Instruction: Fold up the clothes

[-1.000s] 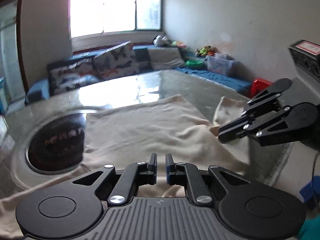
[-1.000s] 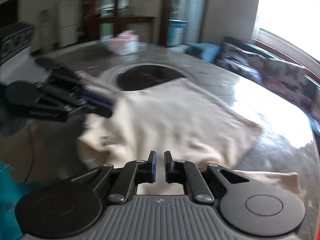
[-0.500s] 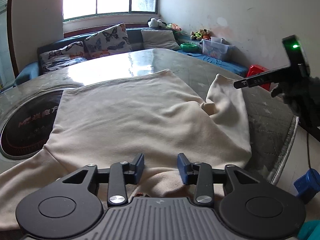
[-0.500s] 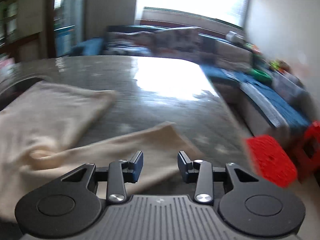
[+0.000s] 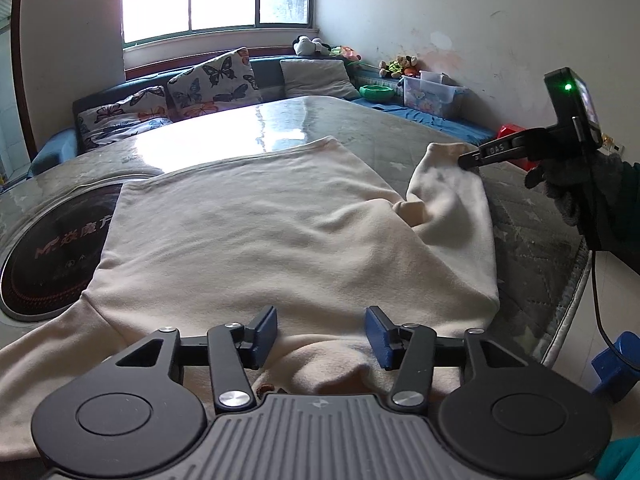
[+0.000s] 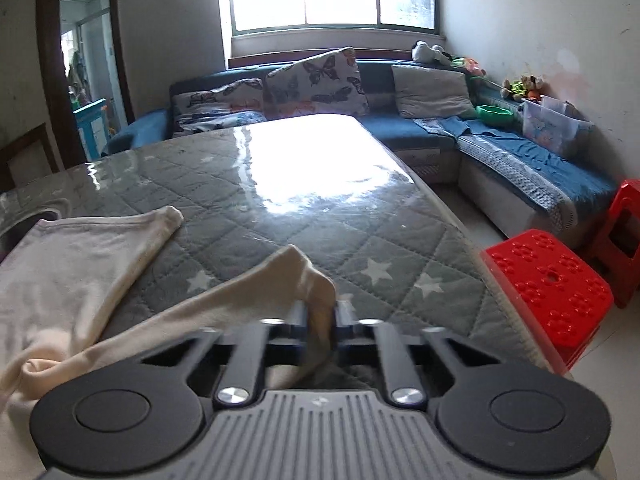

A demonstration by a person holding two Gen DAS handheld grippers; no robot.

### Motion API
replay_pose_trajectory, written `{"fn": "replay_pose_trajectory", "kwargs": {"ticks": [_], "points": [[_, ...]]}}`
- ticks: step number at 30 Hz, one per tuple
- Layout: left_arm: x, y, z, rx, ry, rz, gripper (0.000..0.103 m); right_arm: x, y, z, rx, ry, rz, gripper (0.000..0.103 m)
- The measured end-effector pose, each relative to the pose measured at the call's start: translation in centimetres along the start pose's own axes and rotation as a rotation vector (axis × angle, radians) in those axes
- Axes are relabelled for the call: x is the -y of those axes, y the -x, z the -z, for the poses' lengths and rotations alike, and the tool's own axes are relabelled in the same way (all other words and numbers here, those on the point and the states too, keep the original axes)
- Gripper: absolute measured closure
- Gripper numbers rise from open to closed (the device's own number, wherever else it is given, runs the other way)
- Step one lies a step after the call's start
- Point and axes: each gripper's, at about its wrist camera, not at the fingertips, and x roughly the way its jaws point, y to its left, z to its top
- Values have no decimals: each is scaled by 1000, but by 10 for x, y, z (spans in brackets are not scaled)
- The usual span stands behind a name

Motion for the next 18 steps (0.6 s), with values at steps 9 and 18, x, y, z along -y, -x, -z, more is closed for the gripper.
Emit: {"fn": "replay_pose_trajectory", "kwargs": {"ticks": [9, 18], "points": [[1, 0, 2, 5, -8, 11, 45, 11, 54, 9, 63, 106, 211, 97], [3, 2, 3, 3, -21, 22, 45, 6, 58, 20, 37, 104, 248, 90]]}}
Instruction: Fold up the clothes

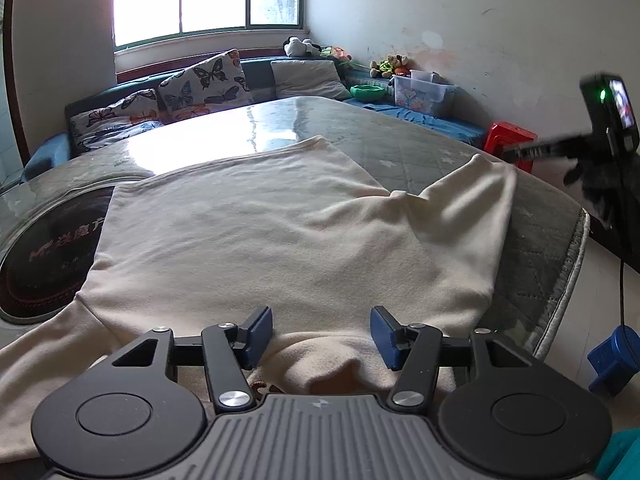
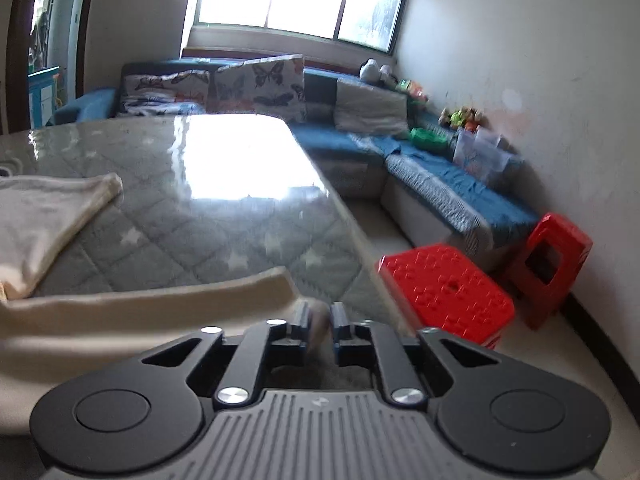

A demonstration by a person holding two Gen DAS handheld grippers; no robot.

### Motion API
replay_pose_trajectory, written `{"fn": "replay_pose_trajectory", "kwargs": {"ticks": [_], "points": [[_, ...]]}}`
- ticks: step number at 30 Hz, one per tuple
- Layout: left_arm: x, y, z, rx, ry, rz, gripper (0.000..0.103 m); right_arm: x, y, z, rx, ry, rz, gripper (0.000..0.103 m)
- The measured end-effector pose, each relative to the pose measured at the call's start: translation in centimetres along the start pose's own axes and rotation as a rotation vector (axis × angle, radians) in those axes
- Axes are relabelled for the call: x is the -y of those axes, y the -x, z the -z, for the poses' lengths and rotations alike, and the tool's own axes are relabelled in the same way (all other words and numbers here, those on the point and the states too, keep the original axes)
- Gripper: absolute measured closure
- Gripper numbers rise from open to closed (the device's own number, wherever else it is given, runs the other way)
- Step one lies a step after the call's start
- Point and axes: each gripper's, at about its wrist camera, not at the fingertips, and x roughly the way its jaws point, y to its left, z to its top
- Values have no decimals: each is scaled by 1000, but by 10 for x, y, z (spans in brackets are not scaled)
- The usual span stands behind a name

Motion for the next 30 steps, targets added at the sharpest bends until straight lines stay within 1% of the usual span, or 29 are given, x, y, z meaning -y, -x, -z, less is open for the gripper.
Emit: {"fn": "replay_pose_trajectory", "kwargs": {"ticks": [1, 3, 6, 10, 12, 14, 16, 19, 23, 24, 26, 30], "points": [[0, 0, 0, 2, 2, -1, 45, -3, 5, -5, 17, 2, -29, 86], [1, 0, 1, 4, 5, -2, 45, -11, 15, -14, 48, 10, -98, 86], [2, 0, 2, 7, 5, -1, 44, -35, 29, -24, 69, 43, -285, 86], [2, 1, 3, 6, 6, 4, 44, -82, 36, -25, 49, 134, -527, 86], [1, 2, 3, 7, 11, 8, 44, -105, 37, -22, 35, 195, -599, 87], [0, 3, 4, 7, 14, 13, 44, -124, 35, -18, 21, 249, -642, 87], [-1, 5, 5, 7, 19, 16, 44, -135, 34, -15, -2, 287, -652, 87], [-6, 9, 4, 4, 29, 11, 44, -139, 25, -12, -45, 314, -636, 88], [-21, 16, -2, 19, 40, -37, 44, -131, 21, -21, -58, 305, -638, 88], [-26, 17, -5, 27, 46, -56, 44, -129, 19, -26, -52, 298, -627, 87], [-39, 16, -11, 37, 65, -125, 44, -126, 12, -38, -52, 275, -604, 87], [-71, 8, -24, 36, 136, -256, 44, -119, -16, -62, -80, 191, -567, 86]]}}
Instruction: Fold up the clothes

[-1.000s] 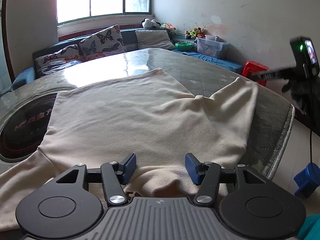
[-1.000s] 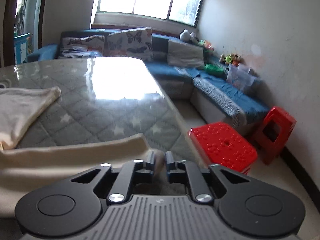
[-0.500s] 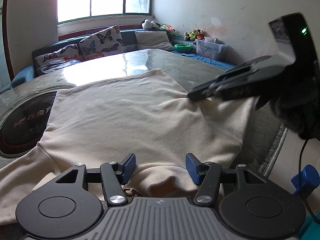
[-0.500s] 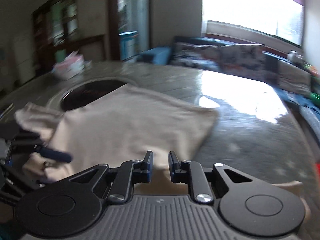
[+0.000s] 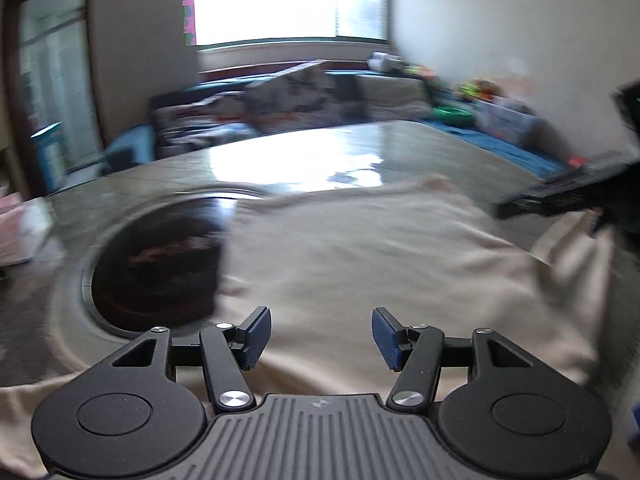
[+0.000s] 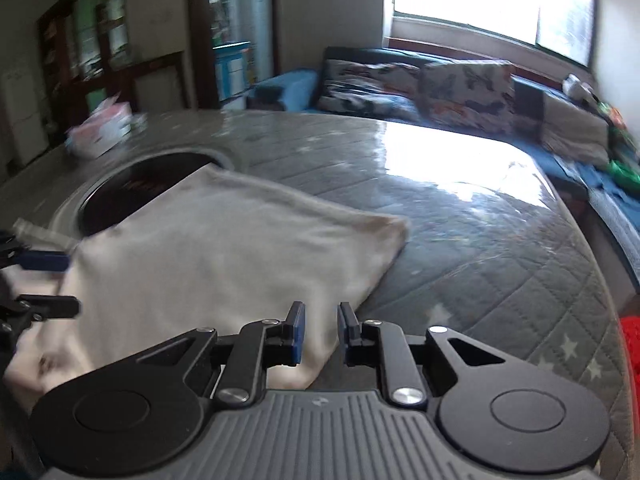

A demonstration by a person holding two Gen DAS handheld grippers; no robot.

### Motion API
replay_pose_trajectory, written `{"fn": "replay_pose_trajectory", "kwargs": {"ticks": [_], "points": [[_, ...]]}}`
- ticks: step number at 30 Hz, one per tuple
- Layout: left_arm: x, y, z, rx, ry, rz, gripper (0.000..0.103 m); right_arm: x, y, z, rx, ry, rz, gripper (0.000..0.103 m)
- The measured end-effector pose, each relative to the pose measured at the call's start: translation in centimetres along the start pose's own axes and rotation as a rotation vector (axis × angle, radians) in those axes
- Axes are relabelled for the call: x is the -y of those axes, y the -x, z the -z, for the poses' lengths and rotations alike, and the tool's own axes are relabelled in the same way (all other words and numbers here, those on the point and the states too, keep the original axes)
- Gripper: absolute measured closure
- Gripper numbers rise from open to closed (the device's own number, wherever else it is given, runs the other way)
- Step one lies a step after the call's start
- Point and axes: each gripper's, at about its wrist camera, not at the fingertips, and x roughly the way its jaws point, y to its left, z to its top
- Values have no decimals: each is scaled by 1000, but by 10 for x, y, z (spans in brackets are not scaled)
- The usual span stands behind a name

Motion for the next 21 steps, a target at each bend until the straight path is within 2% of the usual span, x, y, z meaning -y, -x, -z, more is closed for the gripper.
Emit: {"fn": "replay_pose_trajectory", "kwargs": {"ticks": [3, 6, 9, 11, 13, 14, 15, 16, 17, 21], "points": [[-18, -13, -7, -8, 21, -74, 44, 20, -20, -15, -18, -73, 13, 83], [-29, -22, -7, -26, 20, -96, 44, 38, -43, -28, -43, -144, 19, 81], [-35, -28, -4, -52, 16, -87, 46, 47, -66, -37, -70, -176, 17, 81], [-38, -31, -1, -70, 17, -78, 57, 49, -80, -42, -84, -183, 9, 81], [-40, -33, 1, -77, 19, -64, 63, 48, -93, -46, -92, -180, 9, 83], [-40, -33, 2, -74, 18, -57, 72, 46, -97, -49, -90, -175, 14, 90], [-41, -33, 1, -72, 16, -59, 75, 45, -102, -52, -88, -171, 17, 93], [-41, -34, 0, -70, 13, -73, 85, 44, -106, -55, -88, -169, 17, 95], [-42, -34, 0, -69, 12, -86, 90, 42, -110, -59, -88, -165, 18, 96], [-51, -39, 2, -68, 24, -102, 90, 32, -129, -75, -84, -131, 27, 96]]}}
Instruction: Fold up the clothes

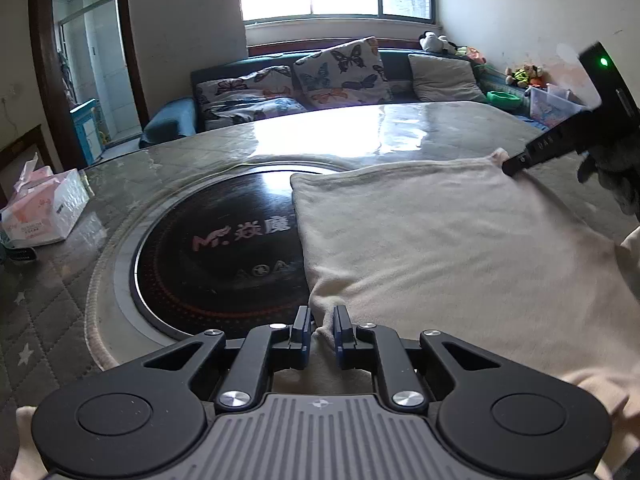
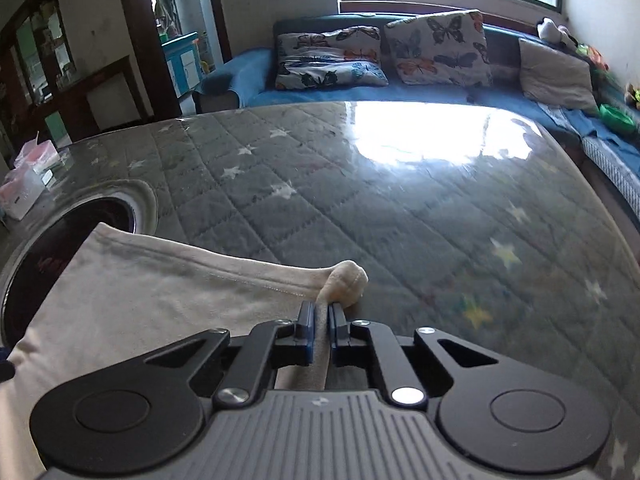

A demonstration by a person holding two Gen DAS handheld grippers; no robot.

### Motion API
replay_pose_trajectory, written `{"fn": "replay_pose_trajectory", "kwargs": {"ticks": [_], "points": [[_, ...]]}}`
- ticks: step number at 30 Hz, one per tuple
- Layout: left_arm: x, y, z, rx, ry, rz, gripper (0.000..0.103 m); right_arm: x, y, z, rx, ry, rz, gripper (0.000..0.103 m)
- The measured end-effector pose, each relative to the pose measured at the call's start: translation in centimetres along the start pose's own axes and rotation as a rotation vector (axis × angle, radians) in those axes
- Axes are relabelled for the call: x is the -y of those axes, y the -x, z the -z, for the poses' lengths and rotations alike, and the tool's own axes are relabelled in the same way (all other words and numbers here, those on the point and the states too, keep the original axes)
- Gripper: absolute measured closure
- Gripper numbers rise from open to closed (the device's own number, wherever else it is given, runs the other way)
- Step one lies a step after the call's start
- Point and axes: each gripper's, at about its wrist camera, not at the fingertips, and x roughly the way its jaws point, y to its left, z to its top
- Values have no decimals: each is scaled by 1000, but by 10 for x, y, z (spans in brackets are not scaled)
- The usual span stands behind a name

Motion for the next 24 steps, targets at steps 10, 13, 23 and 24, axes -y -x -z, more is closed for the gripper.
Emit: {"fn": "replay_pose_trajectory", "kwargs": {"ticks": [10, 13, 23, 24], "points": [[-17, 18, 0, 33, 68, -26, 69, -26, 0, -12, 20, 127, 15, 90], [-25, 38, 4, 54, 95, -80, 51, -39, 21, 1, 25, 188, -16, 90], [-78, 92, 54, 48, 317, -407, 32, -141, 83, 73, 35, 497, -246, 65], [-84, 95, 58, 40, 349, -423, 31, -154, 88, 79, 44, 534, -277, 64]]}}
